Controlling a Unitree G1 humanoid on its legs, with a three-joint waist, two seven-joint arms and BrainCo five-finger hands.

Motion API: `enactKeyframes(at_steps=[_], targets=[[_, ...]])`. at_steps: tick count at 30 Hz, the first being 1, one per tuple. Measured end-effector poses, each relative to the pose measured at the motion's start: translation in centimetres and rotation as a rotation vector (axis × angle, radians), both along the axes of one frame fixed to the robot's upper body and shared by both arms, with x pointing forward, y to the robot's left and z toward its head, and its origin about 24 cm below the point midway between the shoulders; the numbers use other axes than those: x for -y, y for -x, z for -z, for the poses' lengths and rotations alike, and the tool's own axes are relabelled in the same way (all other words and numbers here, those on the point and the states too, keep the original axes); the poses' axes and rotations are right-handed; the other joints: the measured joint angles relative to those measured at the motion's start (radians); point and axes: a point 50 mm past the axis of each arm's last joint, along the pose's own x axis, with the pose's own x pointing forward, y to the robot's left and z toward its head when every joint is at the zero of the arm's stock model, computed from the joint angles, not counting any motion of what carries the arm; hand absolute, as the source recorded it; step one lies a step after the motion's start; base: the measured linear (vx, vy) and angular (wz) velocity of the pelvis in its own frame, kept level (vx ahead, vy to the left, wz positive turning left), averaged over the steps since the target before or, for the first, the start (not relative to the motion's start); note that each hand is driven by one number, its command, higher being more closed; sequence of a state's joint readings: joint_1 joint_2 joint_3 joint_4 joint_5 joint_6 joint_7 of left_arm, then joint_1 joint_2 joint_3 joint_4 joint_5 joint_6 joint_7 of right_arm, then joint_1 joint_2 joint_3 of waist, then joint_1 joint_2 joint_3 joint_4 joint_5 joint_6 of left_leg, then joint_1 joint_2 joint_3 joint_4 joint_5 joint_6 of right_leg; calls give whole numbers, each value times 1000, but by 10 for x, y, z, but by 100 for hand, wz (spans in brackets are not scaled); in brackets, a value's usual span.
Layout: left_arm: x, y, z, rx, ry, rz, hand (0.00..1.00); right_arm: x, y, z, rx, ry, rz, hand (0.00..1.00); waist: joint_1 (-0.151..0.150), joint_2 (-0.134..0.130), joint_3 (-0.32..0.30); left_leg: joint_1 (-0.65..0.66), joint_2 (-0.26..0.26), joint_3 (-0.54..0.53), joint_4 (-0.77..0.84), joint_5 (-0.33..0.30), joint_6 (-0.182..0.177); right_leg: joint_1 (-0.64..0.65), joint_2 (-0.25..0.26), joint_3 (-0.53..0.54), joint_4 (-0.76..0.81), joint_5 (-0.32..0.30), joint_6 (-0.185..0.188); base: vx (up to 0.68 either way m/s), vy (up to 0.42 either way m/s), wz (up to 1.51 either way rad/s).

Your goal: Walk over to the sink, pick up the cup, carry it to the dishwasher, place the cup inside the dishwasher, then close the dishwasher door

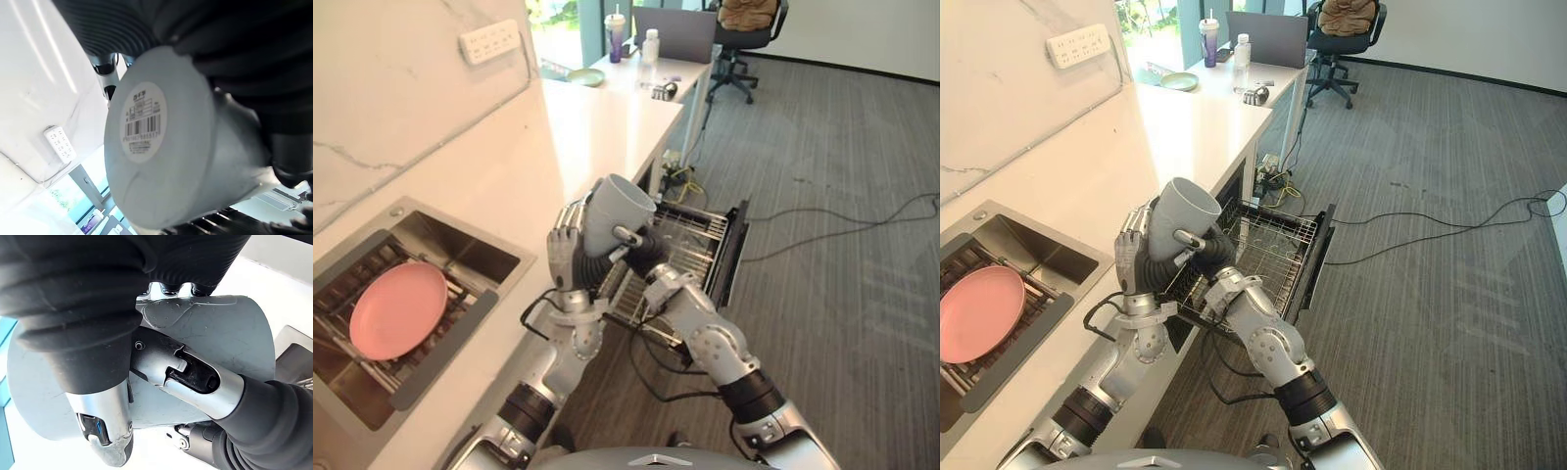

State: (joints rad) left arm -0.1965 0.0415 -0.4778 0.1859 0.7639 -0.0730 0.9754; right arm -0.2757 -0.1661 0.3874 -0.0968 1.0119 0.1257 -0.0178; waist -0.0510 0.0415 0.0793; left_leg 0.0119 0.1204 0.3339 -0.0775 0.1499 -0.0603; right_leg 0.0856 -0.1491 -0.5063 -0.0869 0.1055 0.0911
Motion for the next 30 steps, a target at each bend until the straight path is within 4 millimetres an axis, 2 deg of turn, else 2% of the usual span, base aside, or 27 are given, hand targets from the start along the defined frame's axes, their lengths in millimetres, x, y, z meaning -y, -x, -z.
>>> enactKeyframes(at_steps=[12,13,18,22,30], targets=[[-4,1,2,4,5,-13,100,-5,-2,-5,21,32,45,0,18,0,-10,-13,0,-9,0,10,-1,-9,0,-5,1,3,-2,3,2,1],[-4,0,2,2,6,-13,100,-5,-2,-6,17,33,51,100,19,0,-10,-14,0,-10,0,10,-1,-9,1,-7,1,3,-2,0,0,0],[-8,0,4,-9,-1,-22,100,-7,-2,-5,7,40,56,100,15,1,-10,-21,-1,-33,-1,14,-1,-3,1,-24,0,3,-2,0,4,9],[-10,0,5,-4,-3,-28,100,-8,-2,-7,20,52,63,100,28,2,-11,-23,-1,-35,-1,17,-1,-1,2,-31,0,3,-2,-3,3,6],[-14,1,3,17,-9,-38,100,-12,-2,-11,56,60,62,100,34,4,-13,-28,-1,-39,-6,17,-7,-1,2,-32,-1,1,-3,0,0,0]])
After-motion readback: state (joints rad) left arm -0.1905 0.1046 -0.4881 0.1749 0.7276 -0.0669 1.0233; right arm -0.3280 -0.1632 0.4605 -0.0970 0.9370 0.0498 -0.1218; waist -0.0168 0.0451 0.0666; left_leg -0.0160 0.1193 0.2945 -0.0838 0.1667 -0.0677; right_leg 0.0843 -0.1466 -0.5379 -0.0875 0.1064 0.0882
